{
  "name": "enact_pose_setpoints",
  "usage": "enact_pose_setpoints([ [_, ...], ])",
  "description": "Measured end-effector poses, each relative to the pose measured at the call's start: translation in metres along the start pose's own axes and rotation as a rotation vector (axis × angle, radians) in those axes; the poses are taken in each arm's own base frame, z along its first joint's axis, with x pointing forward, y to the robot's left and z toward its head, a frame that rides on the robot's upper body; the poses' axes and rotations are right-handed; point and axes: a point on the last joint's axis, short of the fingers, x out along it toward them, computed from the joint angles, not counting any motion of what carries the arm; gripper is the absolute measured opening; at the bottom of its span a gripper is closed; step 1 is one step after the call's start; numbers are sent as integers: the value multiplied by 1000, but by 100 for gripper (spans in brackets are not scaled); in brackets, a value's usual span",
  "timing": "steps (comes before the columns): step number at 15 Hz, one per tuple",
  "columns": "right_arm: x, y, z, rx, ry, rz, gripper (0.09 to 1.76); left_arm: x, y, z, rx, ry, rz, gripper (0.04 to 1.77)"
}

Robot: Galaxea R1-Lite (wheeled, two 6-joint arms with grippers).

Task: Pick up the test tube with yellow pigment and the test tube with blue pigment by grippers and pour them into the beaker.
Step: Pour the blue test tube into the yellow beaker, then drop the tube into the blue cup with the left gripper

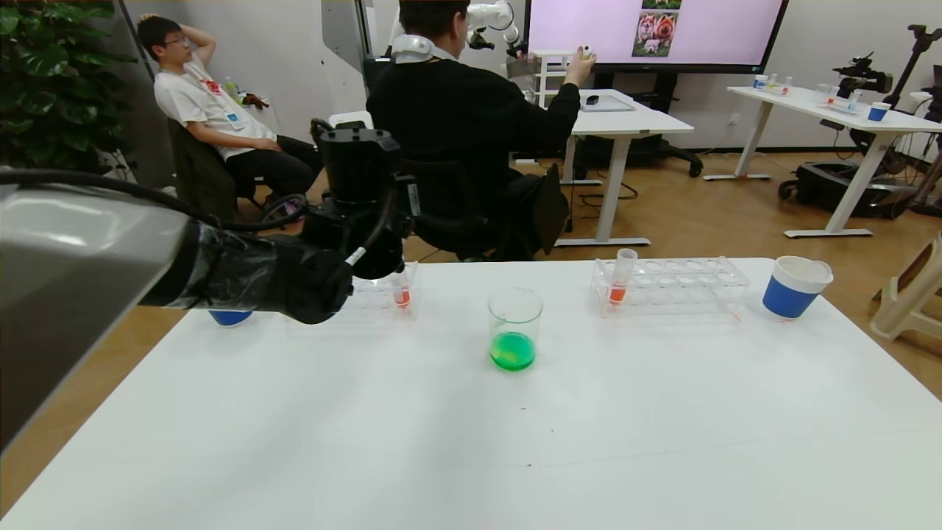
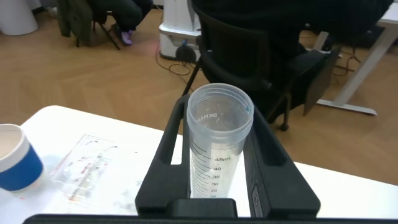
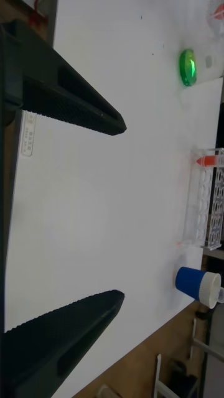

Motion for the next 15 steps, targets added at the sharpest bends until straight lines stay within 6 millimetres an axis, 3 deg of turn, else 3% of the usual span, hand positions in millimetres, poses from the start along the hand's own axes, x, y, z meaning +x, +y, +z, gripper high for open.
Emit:
enact_pose_setpoints([
  [7,0,0,0,0,0,0,174,48,154,1,25,4,120,50],
  [10,0,0,0,0,0,0,174,59,209,4,32,7,166,50],
  [12,0,0,0,0,0,-1,174,63,232,4,32,10,182,50],
  [15,0,0,0,0,0,0,174,68,240,-1,29,5,195,50],
])
